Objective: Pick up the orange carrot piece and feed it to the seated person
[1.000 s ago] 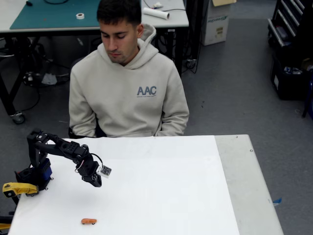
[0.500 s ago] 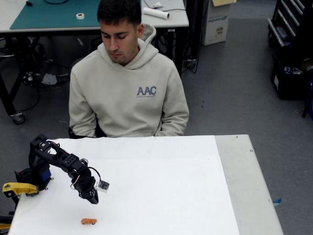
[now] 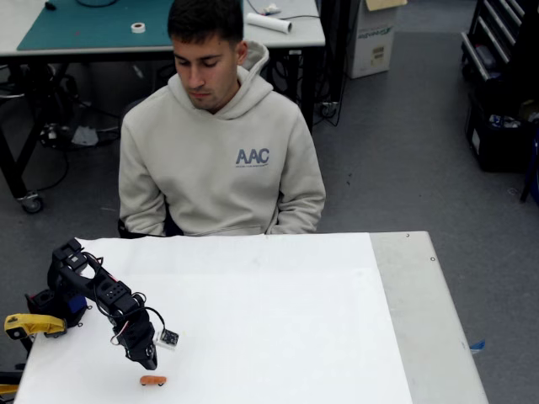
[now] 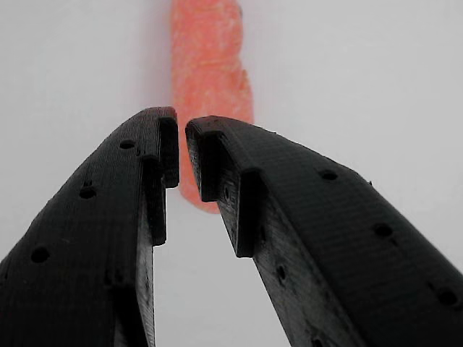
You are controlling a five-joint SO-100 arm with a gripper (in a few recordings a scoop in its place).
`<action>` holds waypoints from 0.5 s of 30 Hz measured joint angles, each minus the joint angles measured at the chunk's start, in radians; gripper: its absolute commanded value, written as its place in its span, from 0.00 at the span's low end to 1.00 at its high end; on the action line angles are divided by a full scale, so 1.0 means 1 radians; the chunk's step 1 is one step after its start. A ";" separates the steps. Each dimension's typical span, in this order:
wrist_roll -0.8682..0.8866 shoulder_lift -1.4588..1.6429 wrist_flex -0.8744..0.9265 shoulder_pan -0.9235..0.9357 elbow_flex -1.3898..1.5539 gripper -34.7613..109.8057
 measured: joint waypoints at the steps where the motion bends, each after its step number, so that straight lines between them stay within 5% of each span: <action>1: 0.000 0.000 0.000 -0.005 0.000 0.22; 8: -0.003 0.000 0.000 -0.005 0.000 0.24; 15: -0.003 -0.009 0.000 -0.005 0.000 0.38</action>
